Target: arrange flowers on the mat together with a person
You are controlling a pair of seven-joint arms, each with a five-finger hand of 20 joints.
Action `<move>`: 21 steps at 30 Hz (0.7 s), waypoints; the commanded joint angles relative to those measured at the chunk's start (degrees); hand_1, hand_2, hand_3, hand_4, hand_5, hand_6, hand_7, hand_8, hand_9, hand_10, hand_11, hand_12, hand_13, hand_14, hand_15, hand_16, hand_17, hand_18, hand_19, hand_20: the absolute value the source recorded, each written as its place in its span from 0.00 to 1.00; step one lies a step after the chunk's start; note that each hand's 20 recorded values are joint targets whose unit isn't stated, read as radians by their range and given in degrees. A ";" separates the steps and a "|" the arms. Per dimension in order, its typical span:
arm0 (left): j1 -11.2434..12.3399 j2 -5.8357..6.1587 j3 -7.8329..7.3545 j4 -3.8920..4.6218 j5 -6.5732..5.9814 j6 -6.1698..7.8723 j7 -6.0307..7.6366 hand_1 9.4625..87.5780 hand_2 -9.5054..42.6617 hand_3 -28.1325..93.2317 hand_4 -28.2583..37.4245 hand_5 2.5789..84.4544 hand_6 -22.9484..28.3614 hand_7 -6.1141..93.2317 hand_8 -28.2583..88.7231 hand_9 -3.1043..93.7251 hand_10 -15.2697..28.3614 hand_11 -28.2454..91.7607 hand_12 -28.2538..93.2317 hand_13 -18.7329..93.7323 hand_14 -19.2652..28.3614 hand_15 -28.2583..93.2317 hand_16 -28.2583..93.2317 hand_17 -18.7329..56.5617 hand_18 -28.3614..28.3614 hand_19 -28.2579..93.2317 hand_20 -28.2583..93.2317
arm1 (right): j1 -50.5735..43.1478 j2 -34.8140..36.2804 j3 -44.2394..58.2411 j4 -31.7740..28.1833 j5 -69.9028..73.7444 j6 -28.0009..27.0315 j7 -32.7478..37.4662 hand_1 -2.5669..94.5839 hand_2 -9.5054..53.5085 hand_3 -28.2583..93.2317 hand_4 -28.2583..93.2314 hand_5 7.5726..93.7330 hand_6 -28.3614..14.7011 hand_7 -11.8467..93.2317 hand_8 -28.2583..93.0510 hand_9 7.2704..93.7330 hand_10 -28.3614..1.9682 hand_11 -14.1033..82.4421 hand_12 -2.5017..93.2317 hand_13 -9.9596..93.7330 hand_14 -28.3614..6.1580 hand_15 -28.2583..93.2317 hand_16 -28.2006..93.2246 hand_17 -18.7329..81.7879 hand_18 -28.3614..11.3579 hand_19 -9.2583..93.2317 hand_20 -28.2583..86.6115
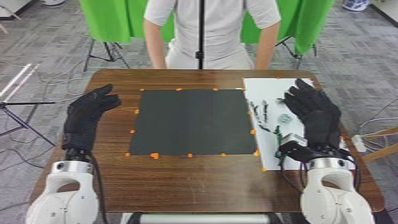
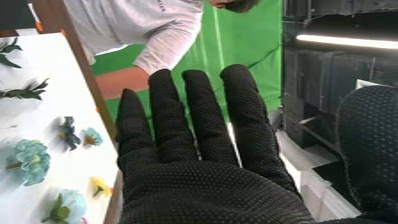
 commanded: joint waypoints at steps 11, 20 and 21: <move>0.32 -0.38 -0.16 0.06 -0.12 0.12 -0.51 0.25 0.23 0.74 0.14 0.57 0.57 0.21 0.20 0.54 0.70 0.42 0.36 0.52 0.84 0.46 0.24 0.30 0.76 0.38 0.38 | -0.34 0.00 -0.29 -0.33 0.01 -0.23 -0.13 0.13 0.27 0.85 0.11 0.46 0.59 0.19 0.17 0.42 0.43 0.20 0.16 0.45 0.38 0.33 0.36 0.37 0.35 0.15 0.45; 0.46 -0.42 0.00 -0.02 -0.10 0.28 -1.05 0.25 0.23 0.74 0.13 0.57 0.57 0.21 0.20 0.54 0.70 0.42 0.36 0.51 0.84 0.46 0.24 0.30 0.76 0.38 0.38 | -0.63 -0.06 -0.31 -0.43 -0.11 0.15 -0.08 0.13 0.27 0.85 0.11 0.46 0.59 0.19 0.17 0.43 0.43 0.20 0.16 0.45 0.43 0.33 0.35 0.37 0.35 0.15 0.45; 0.36 -0.40 -0.01 0.02 -0.02 0.29 -1.06 0.25 0.23 0.74 0.13 0.57 0.57 0.20 0.20 0.54 0.70 0.42 0.36 0.51 0.84 0.46 0.24 0.30 0.76 0.38 0.38 | -0.56 -0.02 -0.33 -0.39 -0.04 0.14 -0.08 0.13 0.27 0.85 0.11 0.46 0.59 0.20 0.17 0.43 0.43 0.20 0.16 0.45 0.43 0.33 0.35 0.37 0.35 0.15 0.45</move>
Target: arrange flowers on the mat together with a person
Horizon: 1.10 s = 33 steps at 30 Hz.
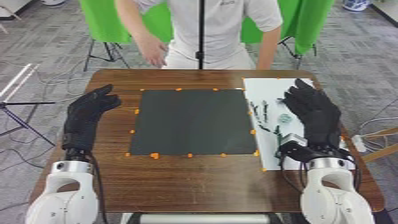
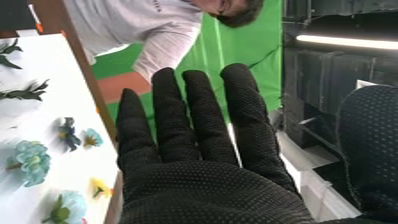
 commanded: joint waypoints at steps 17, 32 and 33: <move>0.15 -0.15 0.81 0.19 0.50 2.07 -0.88 0.25 0.24 0.74 0.13 0.57 0.57 0.21 0.20 0.54 0.70 0.43 0.36 0.52 0.84 0.47 0.24 0.30 0.76 0.38 0.38 | -0.35 -0.01 -0.14 -0.30 -0.01 -0.21 0.12 0.13 0.27 0.85 0.11 0.47 0.60 0.20 0.17 0.44 0.43 0.20 0.16 0.45 0.39 0.33 0.36 0.37 0.34 0.15 0.45; 0.17 0.29 2.09 0.36 -0.37 5.85 0.63 0.25 0.25 0.74 0.13 0.58 0.57 0.22 0.20 0.55 0.70 0.44 0.36 0.52 0.84 0.49 0.24 0.30 0.77 0.39 0.38 | -0.15 0.04 -0.11 -0.14 -0.07 -0.38 0.36 0.13 0.28 0.85 0.11 0.47 0.59 0.20 0.17 0.45 0.43 0.20 0.16 0.46 0.38 0.33 0.36 0.37 0.35 0.15 0.45; -0.04 0.32 2.20 0.51 -0.58 5.86 0.74 0.25 0.25 0.74 0.13 0.58 0.57 0.22 0.20 0.55 0.70 0.44 0.36 0.52 0.84 0.49 0.24 0.30 0.77 0.39 0.38 | -0.18 0.02 -0.05 -0.17 -0.05 -0.37 0.15 0.13 0.28 0.85 0.11 0.47 0.59 0.20 0.17 0.45 0.43 0.20 0.16 0.46 0.38 0.33 0.36 0.37 0.35 0.15 0.45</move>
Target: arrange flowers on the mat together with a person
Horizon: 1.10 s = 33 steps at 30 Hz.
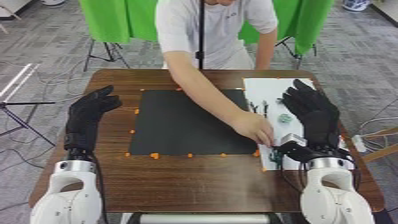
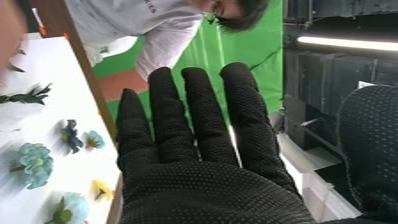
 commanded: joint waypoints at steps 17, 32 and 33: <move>0.03 0.27 0.21 0.39 -1.09 1.25 0.13 0.26 0.24 0.74 0.13 0.59 0.58 0.22 0.20 0.55 0.70 0.44 0.36 0.53 0.84 0.49 0.24 0.30 0.77 0.38 0.38 | -0.35 0.04 0.06 -0.27 -0.15 -0.55 -0.18 0.13 0.28 0.85 0.11 0.47 0.59 0.20 0.17 0.45 0.43 0.20 0.16 0.46 0.38 0.33 0.37 0.37 0.36 0.15 0.46; 0.32 0.01 0.08 0.58 -2.67 0.42 1.49 0.24 0.22 0.74 0.13 0.55 0.55 0.21 0.20 0.55 0.70 0.44 0.36 0.52 0.84 0.48 0.24 0.30 0.77 0.38 0.38 | -0.22 0.15 0.18 -0.18 -0.12 -1.86 -0.36 0.13 0.27 0.85 0.11 0.47 0.59 0.20 0.17 0.46 0.43 0.20 0.16 0.46 0.41 0.33 0.36 0.38 0.39 0.13 0.45; 0.40 -0.08 0.01 0.56 -2.87 0.60 1.48 0.24 0.22 0.74 0.13 0.55 0.55 0.21 0.20 0.54 0.70 0.44 0.36 0.52 0.84 0.48 0.24 0.30 0.77 0.38 0.38 | -0.25 0.15 0.20 -0.16 -0.10 -1.95 -0.25 0.13 0.27 0.85 0.11 0.47 0.59 0.20 0.17 0.46 0.43 0.20 0.16 0.46 0.41 0.33 0.36 0.38 0.39 0.13 0.45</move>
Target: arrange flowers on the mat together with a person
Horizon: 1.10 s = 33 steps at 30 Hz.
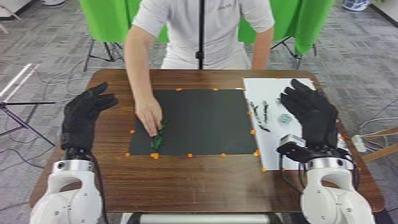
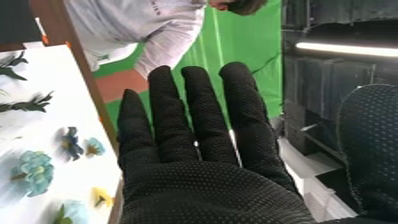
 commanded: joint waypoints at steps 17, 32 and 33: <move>0.37 -0.50 -0.10 0.47 -0.69 -0.94 -0.27 0.25 0.23 0.74 0.13 0.56 0.56 0.21 0.20 0.54 0.71 0.44 0.36 0.52 0.84 0.48 0.24 0.30 0.77 0.38 0.38 | -0.26 0.00 0.11 -0.18 -0.22 0.26 -0.09 0.13 0.27 0.85 0.11 0.47 0.59 0.20 0.17 0.46 0.43 0.21 0.17 0.47 0.40 0.33 0.36 0.38 0.39 0.13 0.46; 0.63 -0.33 -0.38 0.16 -0.42 -1.36 -1.04 0.25 0.23 0.74 0.13 0.56 0.56 0.21 0.20 0.55 0.71 0.43 0.36 0.52 0.84 0.48 0.24 0.30 0.76 0.38 0.38 | -0.48 0.78 -0.02 -0.12 -0.48 0.01 0.61 0.13 0.27 0.85 0.11 0.48 0.59 0.20 0.18 0.48 0.42 0.21 0.18 0.47 0.40 0.34 0.36 0.37 0.37 0.14 0.46; 0.72 -0.35 -0.41 0.11 -0.49 -1.20 -0.99 0.24 0.23 0.74 0.13 0.56 0.56 0.21 0.20 0.55 0.70 0.44 0.36 0.52 0.84 0.48 0.24 0.30 0.76 0.38 0.38 | -0.48 1.35 0.28 -0.09 -1.25 -0.31 0.43 0.13 0.27 0.85 0.11 0.48 0.59 0.20 0.18 0.48 0.42 0.21 0.18 0.47 0.41 0.34 0.36 0.37 0.37 0.14 0.46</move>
